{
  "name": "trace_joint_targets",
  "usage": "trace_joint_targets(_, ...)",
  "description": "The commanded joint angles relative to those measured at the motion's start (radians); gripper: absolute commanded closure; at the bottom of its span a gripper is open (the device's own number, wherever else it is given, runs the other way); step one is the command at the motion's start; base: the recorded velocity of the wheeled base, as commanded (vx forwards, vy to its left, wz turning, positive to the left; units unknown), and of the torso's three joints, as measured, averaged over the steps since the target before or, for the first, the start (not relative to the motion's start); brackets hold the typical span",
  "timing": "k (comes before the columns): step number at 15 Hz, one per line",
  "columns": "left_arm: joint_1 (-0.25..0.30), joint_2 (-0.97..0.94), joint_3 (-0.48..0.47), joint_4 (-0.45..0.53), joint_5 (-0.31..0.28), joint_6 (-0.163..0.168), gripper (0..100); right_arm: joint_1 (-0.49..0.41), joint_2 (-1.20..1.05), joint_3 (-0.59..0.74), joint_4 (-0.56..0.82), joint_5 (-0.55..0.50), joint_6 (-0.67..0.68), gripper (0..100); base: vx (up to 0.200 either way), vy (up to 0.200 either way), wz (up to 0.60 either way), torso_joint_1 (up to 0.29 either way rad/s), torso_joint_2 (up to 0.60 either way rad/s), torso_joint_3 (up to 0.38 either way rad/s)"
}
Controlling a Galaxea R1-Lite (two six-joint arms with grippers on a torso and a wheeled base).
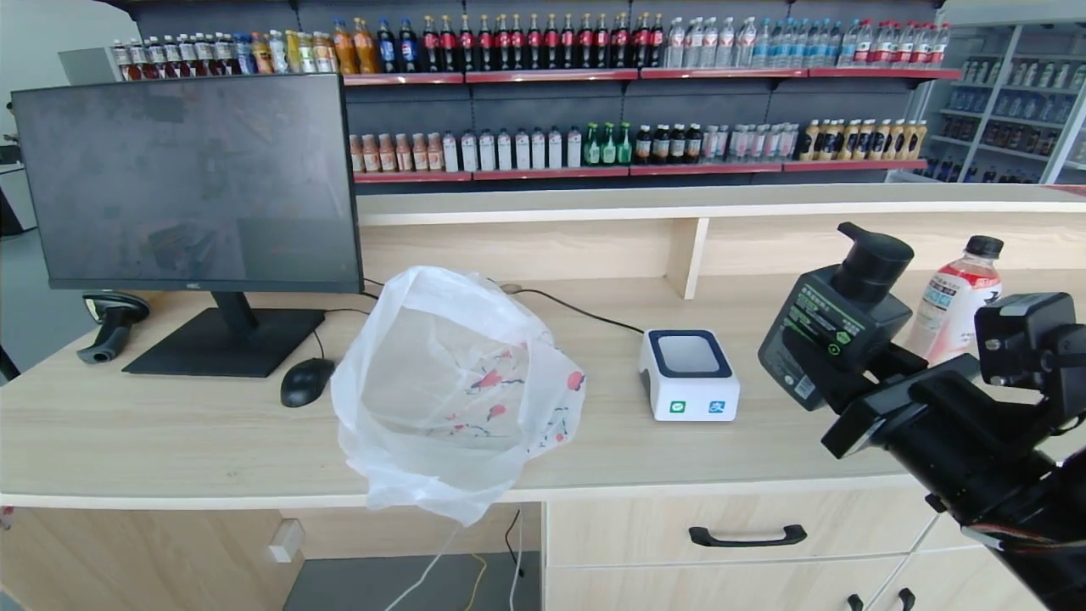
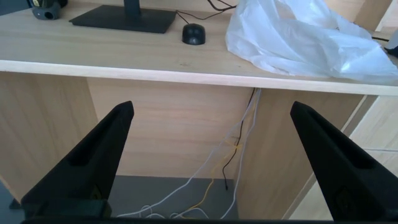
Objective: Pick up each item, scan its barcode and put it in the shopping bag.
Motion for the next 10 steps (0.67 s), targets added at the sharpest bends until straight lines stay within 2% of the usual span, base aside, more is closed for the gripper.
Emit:
trace_joint_targets(1, 0.0, 0.0, 0.0, 0.0, 0.0, -0.002, 0, -0.005, 0.007, -0.007, -0.002, 0.004, -0.049, 100, 0.0, 0.0, 0.0, 0.0, 0.0, 0.0)
trace_joint_targets(4, 0.0, 0.0, 0.0, 0.0, 0.0, -0.001, 0, -0.005, 0.03, -0.009, -0.002, 0.091, -0.11, 100, 0.0, 0.0, 0.0, 0.0, 0.0, 0.0)
trace_joint_targets(7, 0.0, 0.0, 0.0, 0.0, 0.0, 0.001, 0, -0.003, 0.076, -0.072, -0.002, 0.208, -0.354, 100, 0.0, 0.0, 0.0, 0.0, 0.0, 0.0)
trace_joint_targets(10, 0.0, 0.0, 0.0, 0.0, 0.0, -0.001, 0, 0.0, 0.131, -0.099, -0.002, 0.216, -0.563, 100, 0.0, 0.0, 0.0, 0.0, 0.0, 0.0)
